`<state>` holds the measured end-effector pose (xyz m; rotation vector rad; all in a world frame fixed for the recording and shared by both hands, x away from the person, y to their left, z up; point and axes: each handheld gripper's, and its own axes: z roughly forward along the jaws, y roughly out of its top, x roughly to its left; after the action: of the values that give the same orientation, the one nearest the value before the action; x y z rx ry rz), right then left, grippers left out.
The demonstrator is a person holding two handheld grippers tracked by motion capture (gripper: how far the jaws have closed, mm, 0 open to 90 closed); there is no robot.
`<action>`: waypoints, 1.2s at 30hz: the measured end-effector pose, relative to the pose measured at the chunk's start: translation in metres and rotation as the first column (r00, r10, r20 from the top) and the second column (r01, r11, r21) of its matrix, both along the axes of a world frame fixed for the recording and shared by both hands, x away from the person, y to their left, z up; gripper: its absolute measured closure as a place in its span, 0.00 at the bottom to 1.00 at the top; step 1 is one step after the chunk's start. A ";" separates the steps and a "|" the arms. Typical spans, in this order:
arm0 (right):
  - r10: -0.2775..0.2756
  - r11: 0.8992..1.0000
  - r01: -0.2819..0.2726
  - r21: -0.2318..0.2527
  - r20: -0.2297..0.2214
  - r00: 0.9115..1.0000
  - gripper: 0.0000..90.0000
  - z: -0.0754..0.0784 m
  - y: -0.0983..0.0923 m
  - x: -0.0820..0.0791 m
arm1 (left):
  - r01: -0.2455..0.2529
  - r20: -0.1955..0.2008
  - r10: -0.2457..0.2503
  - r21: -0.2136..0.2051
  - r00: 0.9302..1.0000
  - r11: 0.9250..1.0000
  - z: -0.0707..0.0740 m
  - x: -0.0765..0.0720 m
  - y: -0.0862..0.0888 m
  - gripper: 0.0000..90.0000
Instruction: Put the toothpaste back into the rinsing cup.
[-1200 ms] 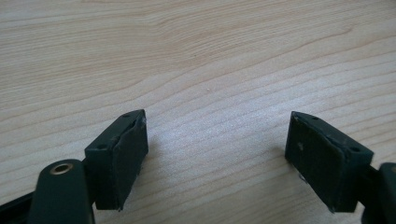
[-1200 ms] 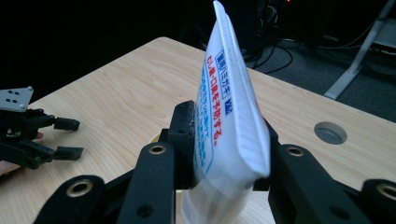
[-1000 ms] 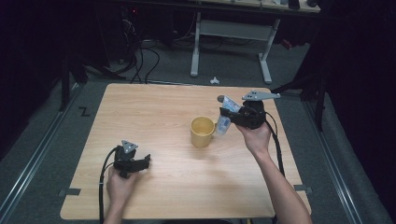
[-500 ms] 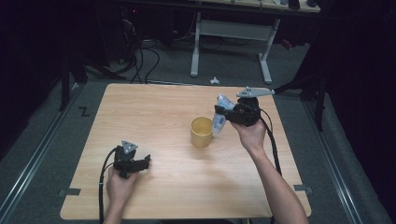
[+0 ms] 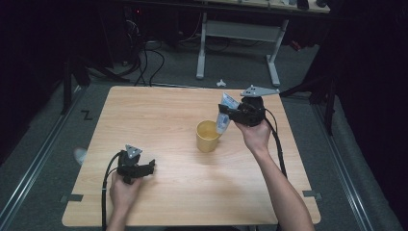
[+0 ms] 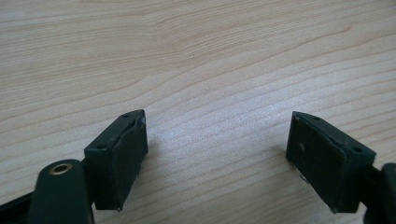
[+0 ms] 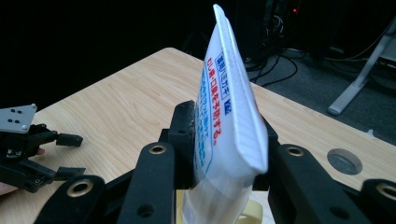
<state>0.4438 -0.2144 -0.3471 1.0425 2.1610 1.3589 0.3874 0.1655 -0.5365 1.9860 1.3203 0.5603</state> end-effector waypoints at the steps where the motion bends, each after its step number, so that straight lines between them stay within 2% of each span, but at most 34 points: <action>1: 0.003 1.000 -0.003 -0.002 0.002 1.000 0.78 0.000 0.001 0.001 | 0.000 0.000 0.000 0.000 1.000 1.000 0.000 0.000 0.000 0.23; 10: 0.023 0.999 -0.023 -0.029 -0.004 1.000 0.78 -0.009 0.015 0.010 | -0.002 -0.001 0.002 -0.002 1.000 1.000 0.000 0.000 0.000 0.24; 14: 0.024 0.999 -0.024 -0.026 -0.005 1.000 0.78 -0.012 0.020 0.012 | -0.001 -0.002 0.001 -0.002 1.000 1.000 0.000 0.000 0.000 0.24; 26: 0.021 0.999 -0.021 -0.037 0.006 1.000 0.78 -0.019 0.024 0.017 | -0.002 -0.001 0.002 -0.003 1.000 1.000 0.000 0.000 0.000 0.24; 36: 0.024 0.999 -0.024 -0.041 -0.004 1.000 0.78 -0.026 0.031 0.022 | -0.001 -0.001 0.001 -0.002 1.000 1.000 0.000 0.000 0.000 0.24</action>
<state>0.4661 -0.1831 -0.3730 1.0074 2.2009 1.3188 0.3876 0.1657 -0.5365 1.9838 1.3224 0.5585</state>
